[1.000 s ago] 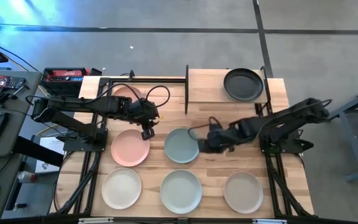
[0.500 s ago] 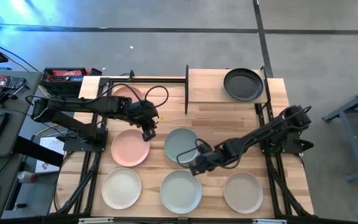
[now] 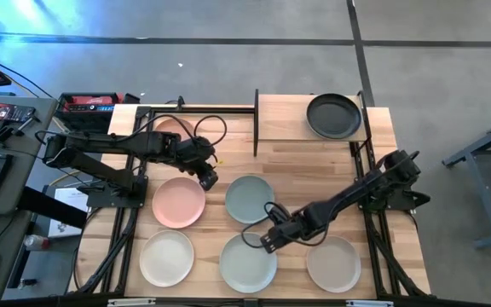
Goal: Place and stack plates onto a shelf
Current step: Stack the light gray plate on top of the black stacked plates on the shelf
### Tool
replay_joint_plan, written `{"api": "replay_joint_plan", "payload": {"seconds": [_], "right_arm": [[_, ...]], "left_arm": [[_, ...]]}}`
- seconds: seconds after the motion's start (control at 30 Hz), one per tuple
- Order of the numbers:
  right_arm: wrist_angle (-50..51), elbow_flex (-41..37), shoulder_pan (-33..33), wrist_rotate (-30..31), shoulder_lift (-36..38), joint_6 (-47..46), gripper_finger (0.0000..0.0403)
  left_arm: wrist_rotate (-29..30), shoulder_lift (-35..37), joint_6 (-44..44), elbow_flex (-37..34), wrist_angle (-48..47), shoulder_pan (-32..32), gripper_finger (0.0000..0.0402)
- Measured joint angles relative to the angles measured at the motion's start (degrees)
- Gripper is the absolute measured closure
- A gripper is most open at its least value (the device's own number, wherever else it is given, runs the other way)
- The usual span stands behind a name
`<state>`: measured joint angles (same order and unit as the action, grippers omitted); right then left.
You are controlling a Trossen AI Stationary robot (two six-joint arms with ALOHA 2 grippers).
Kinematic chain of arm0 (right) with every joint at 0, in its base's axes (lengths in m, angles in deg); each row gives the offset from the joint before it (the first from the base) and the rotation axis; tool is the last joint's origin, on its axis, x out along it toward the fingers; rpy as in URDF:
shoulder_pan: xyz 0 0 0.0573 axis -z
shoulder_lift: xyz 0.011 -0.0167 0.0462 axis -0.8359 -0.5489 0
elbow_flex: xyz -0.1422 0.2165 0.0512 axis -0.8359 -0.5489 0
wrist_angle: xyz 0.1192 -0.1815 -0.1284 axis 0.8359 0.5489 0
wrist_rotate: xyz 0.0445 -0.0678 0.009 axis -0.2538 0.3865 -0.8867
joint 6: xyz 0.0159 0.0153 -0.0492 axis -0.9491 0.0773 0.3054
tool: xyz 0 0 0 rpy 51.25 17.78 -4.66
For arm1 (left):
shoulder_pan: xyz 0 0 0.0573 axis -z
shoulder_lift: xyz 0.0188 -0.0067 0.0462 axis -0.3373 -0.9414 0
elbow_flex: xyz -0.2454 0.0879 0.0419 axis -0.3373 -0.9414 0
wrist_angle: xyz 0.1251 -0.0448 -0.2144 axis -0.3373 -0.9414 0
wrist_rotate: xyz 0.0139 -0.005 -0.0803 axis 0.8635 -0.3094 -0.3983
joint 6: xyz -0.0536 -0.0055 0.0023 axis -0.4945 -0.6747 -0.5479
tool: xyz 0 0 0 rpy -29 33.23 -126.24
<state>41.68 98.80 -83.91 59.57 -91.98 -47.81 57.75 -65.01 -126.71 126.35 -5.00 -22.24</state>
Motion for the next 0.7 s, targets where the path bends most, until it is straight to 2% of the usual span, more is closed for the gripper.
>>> {"api": "replay_joint_plan", "payload": {"seconds": [0.23, 0.7], "right_arm": [[0.01, 0.00, -1.55, 3.77, 0.00, 2.14, 0.0311], [-2.73, 0.00, -4.33, 6.91, -2.08, 3.16, 0.0311]], "left_arm": [[0.15, 0.00, -1.81, 0.00, 0.03, 0.00, 0.0296], [1.07, 0.00, -4.73, 0.00, 0.12, -0.01, 0.0296]]}}
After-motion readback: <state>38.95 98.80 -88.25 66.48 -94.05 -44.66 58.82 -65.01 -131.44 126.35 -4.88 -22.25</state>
